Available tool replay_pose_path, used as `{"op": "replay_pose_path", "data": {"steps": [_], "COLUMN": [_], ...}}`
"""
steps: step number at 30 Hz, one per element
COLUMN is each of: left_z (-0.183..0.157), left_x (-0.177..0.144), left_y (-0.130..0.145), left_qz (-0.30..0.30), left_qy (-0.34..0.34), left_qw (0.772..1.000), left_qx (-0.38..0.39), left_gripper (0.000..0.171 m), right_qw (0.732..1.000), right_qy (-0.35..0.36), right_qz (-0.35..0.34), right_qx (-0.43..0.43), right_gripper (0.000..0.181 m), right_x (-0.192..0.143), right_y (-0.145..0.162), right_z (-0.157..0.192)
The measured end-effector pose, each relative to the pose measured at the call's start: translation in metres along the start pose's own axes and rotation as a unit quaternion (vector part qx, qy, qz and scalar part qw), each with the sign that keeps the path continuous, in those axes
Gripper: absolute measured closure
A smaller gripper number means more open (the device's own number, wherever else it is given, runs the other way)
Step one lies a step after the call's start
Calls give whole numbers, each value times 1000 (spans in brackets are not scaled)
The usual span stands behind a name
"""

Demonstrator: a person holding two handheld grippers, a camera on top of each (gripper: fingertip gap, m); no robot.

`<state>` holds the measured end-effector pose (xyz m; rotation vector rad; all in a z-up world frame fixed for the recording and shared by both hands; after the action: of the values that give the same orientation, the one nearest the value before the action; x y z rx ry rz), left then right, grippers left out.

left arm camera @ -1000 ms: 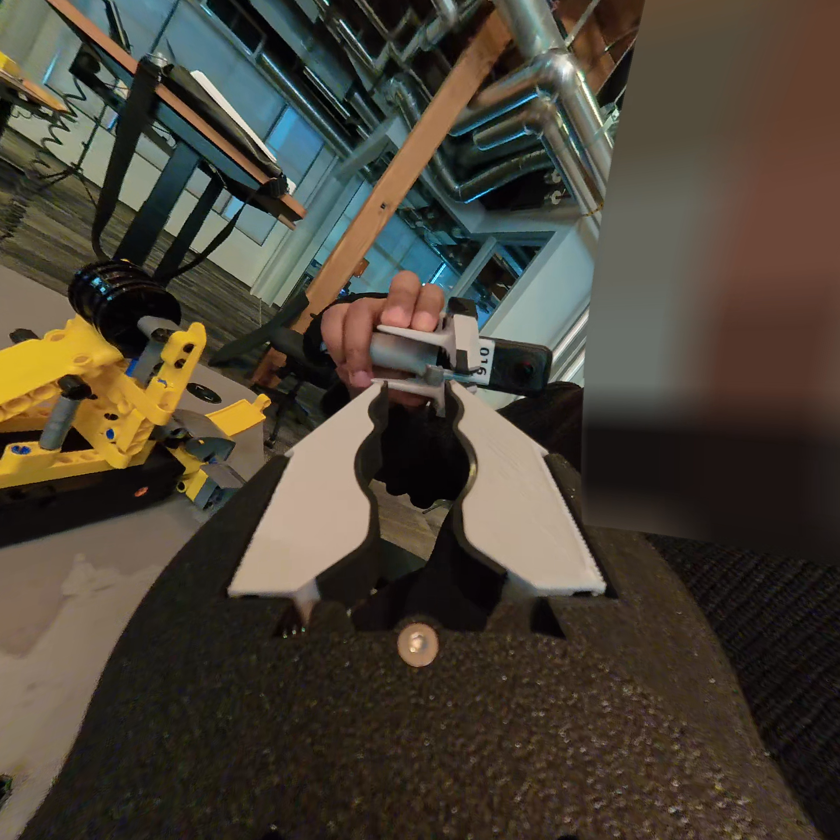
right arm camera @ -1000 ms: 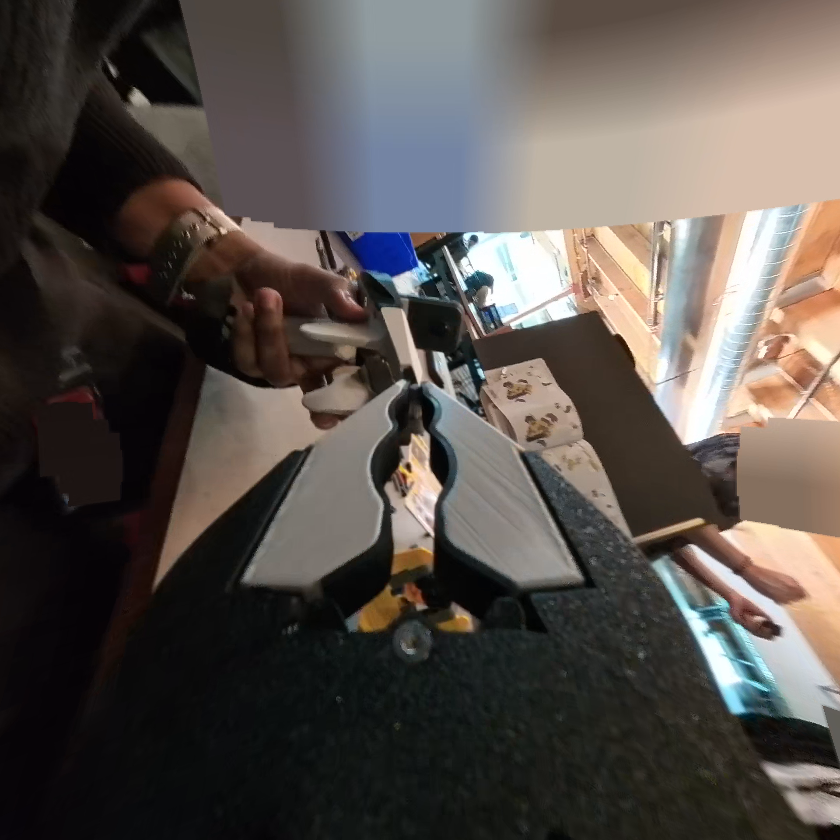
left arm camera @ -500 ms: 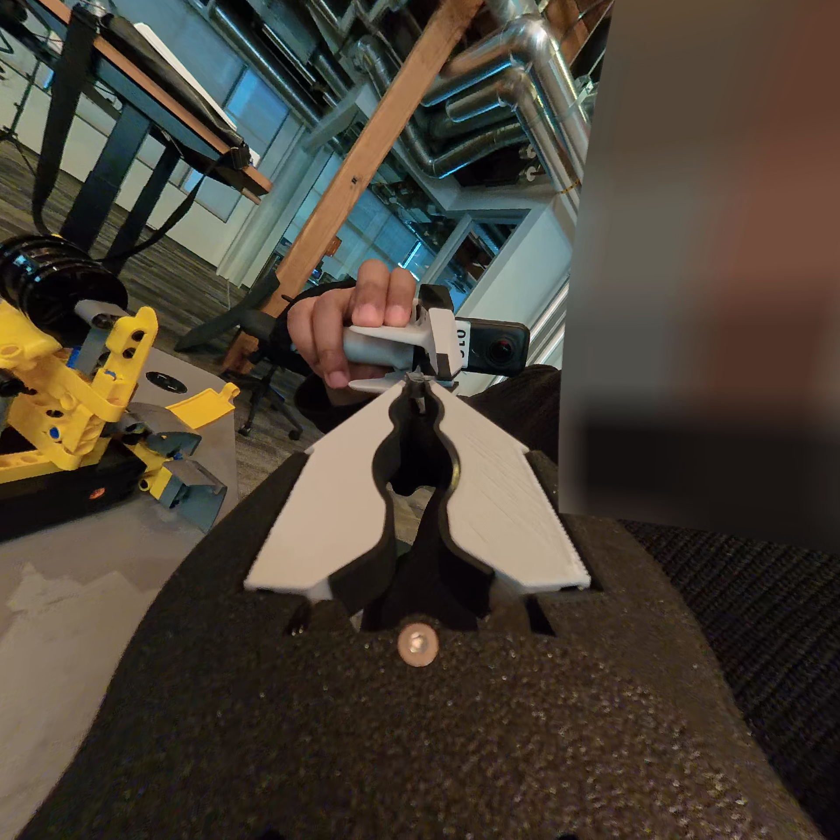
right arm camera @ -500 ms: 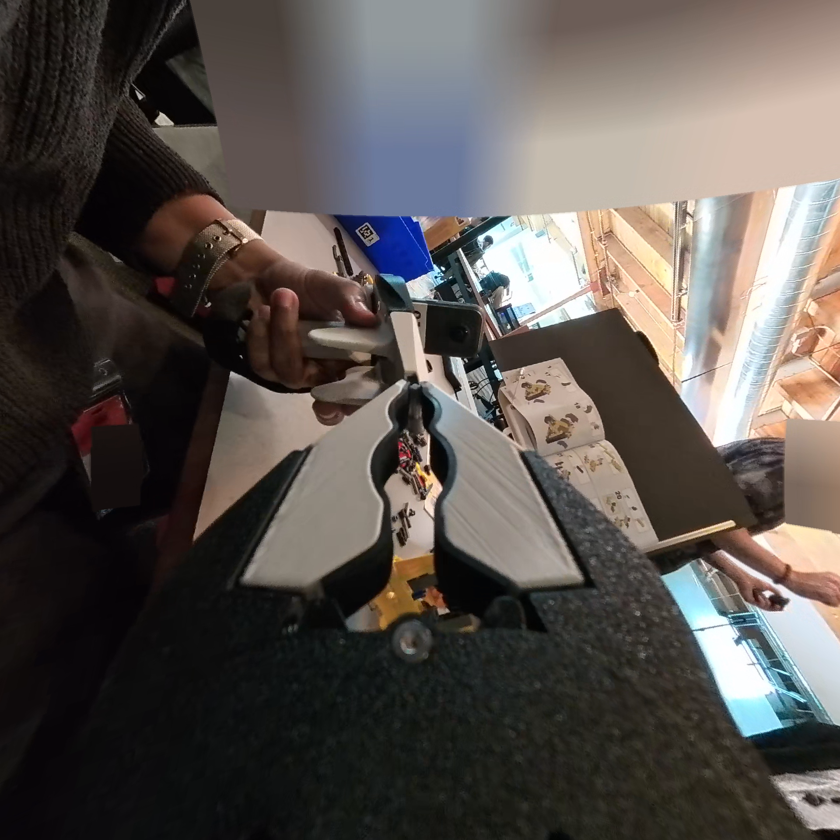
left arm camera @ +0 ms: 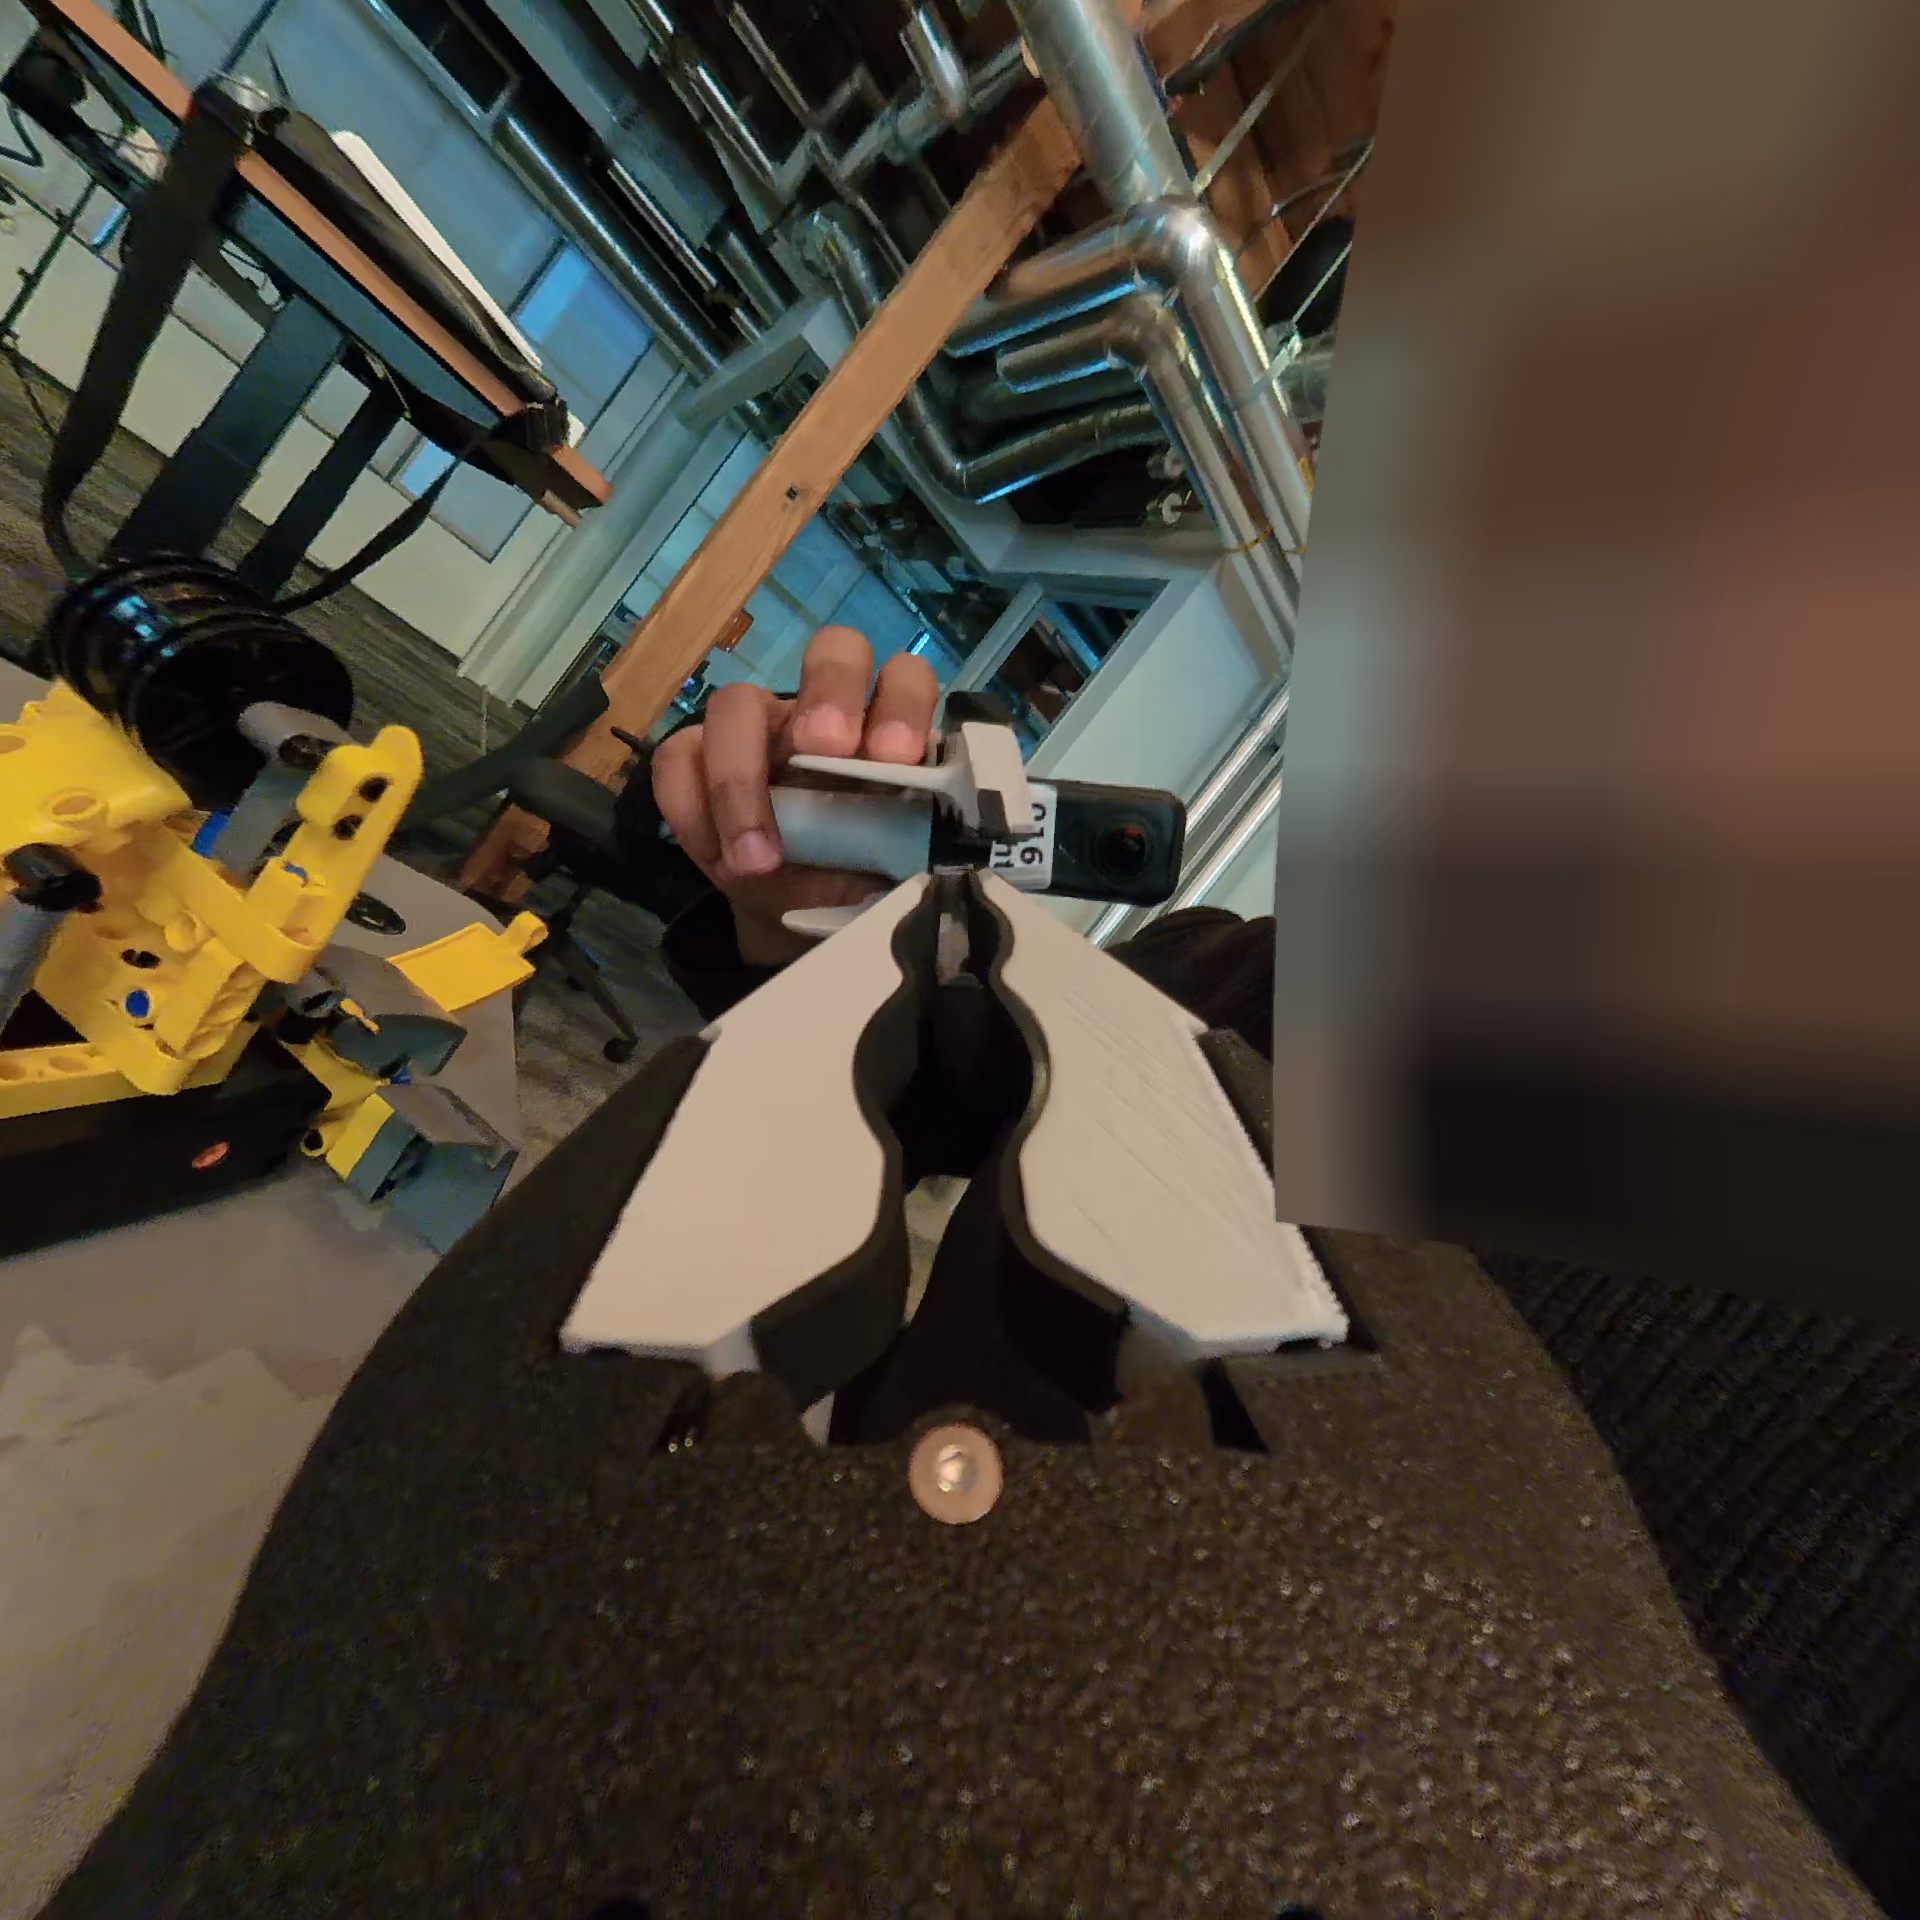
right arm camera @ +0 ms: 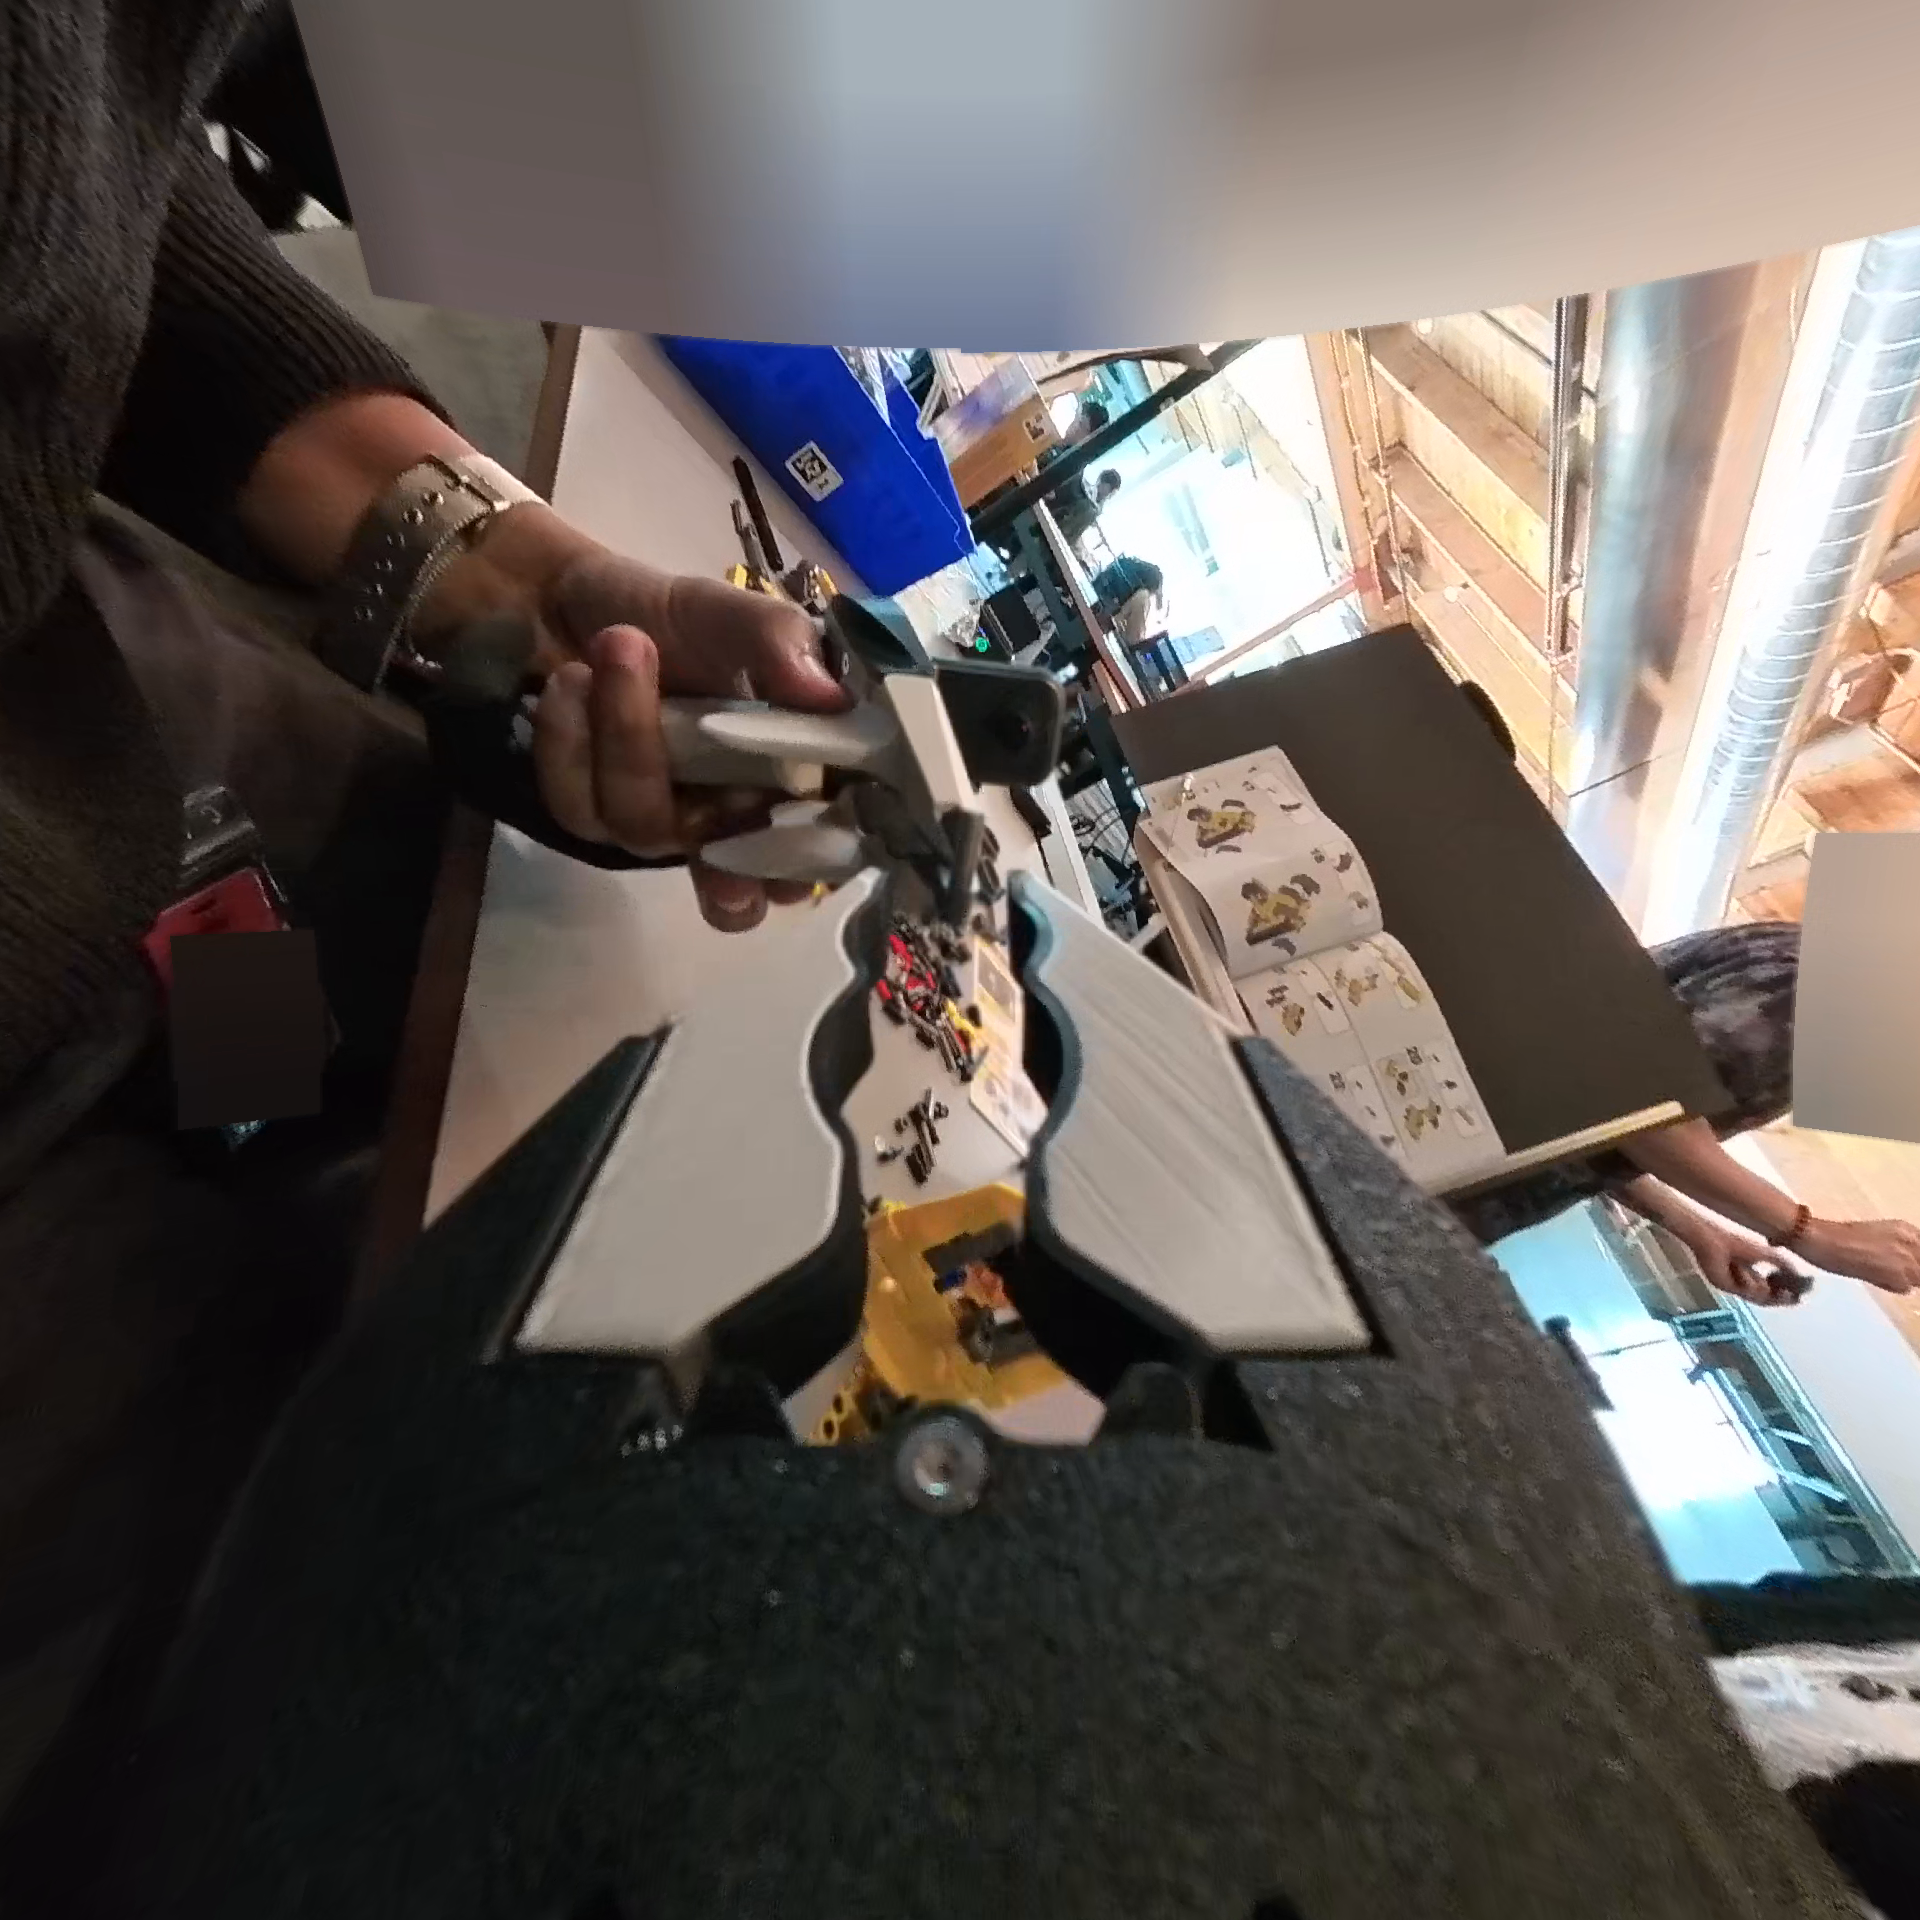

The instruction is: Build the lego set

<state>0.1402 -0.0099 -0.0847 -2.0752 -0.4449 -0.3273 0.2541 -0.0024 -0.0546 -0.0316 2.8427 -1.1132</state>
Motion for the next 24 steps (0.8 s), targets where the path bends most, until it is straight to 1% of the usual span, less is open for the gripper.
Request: {"op": "replay_pose_path", "data": {"steps": [3,8,12,17,18,20,22,23,24], "left_z": [3,3,3,4,6,13,19,22,25], "left_x": [-6,-4,-1,0,-1,-4,-9,-10,-10], "left_y": [-2,1,3,4,3,0,-3,-4,-4], "left_qz": [-13,-6,10,13,11,-8,-20,-17,-12], "left_qy": [-1,-2,-9,-19,-29,-73,-103,-120,-138], "left_qw": [1000,1000,1000,1000,1000,997,994,993,990], "left_qx": [-13,-15,-7,-2,0,5,11,13,18], "left_gripper": [168,168,168,168,168,166,150,146,145], "right_qw": [1000,999,999,998,998,996,991,987,982], "right_qy": [12,6,-6,-13,-9,10,43,59,72], "right_qz": [20,35,39,46,54,76,105,126,150], "right_qx": [-10,-27,-29,-30,-33,-47,-69,-80,-92], "right_gripper": [158,159,173,174,174,174,174,175,175], "right_x": [-3,0,2,1,2,2,0,-1,-3], "right_y": [6,7,7,9,11,19,30,38,47], "right_z": [-4,-2,-1,0,0,-3,-9,-13,-17]}}
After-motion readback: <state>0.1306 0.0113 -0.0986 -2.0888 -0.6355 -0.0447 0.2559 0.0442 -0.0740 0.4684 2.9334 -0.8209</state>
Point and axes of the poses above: each gripper's, where its closed fingertips meet, x out along the fingers, y out of its underside, z = x × y across the jaws, the point moved 6 cm from there along -x, back along the fingers, and after that the axes turned 9 degrees about x, right-handed, at the moved point
